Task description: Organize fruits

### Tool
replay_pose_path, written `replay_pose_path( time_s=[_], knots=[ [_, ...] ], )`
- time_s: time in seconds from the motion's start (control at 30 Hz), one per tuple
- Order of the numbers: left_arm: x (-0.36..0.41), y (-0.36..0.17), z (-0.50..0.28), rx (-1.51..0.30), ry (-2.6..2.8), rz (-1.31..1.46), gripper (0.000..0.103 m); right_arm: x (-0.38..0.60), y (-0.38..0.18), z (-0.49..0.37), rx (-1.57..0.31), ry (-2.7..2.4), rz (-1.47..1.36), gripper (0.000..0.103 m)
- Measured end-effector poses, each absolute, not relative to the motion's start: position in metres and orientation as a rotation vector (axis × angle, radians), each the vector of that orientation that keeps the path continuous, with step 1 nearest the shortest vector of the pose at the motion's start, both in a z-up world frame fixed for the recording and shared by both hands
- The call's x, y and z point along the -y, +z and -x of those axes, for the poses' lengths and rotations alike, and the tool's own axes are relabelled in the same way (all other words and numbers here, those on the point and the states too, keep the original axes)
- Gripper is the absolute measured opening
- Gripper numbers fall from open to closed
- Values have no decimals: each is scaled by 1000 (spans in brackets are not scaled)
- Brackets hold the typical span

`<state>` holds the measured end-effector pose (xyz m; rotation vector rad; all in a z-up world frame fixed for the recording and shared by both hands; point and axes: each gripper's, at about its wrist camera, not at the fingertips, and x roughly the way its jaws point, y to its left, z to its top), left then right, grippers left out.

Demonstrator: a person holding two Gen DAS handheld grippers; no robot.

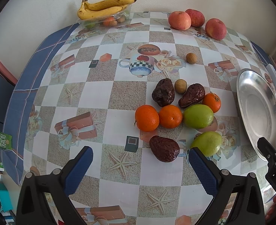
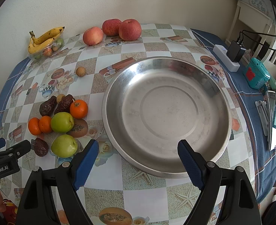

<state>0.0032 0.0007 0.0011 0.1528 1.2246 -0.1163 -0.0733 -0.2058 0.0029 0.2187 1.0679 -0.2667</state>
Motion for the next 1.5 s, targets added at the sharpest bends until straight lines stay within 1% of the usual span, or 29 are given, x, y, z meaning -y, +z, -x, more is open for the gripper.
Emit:
replay_pose_path(
  time_s=[1.2,1.5],
  knots=[
    [-4,-2,-4,-1223,-118,-141,103,204,2,71,-1075,-267,-219,87],
    [-3,5,-2,-1135,-125,-156,103,205,2,72,-1075,-264,-221,87]
  ],
)
